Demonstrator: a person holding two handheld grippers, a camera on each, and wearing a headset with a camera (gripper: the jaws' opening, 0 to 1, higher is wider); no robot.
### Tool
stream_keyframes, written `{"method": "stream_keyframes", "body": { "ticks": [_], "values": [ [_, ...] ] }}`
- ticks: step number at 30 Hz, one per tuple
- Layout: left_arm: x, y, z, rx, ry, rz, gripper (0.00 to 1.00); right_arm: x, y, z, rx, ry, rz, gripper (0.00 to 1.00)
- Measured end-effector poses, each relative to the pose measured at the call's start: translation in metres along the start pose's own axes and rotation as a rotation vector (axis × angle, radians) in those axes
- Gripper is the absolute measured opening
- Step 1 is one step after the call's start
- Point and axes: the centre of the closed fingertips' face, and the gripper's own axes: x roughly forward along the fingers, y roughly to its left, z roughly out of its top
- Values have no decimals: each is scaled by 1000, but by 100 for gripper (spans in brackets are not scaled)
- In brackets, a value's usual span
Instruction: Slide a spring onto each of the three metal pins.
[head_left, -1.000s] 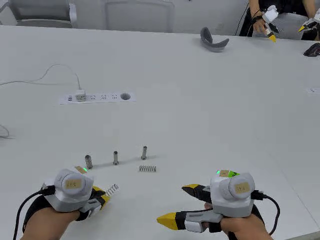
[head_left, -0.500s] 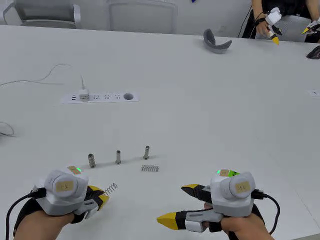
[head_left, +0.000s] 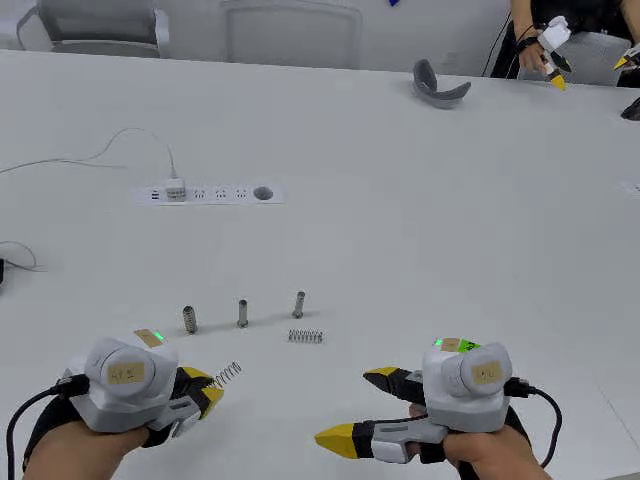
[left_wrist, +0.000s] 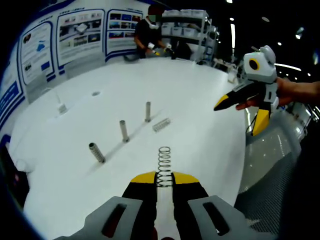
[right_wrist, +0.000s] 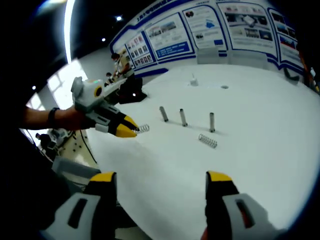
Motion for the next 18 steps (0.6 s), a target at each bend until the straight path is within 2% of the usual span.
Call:
{"method": "stream_keyframes", "body": {
  "ticks": [18],
  "values": [
    [-4,-10,14,40,-17,-23,10,5,0,11,-9,-13,21,72]
  ]
}}
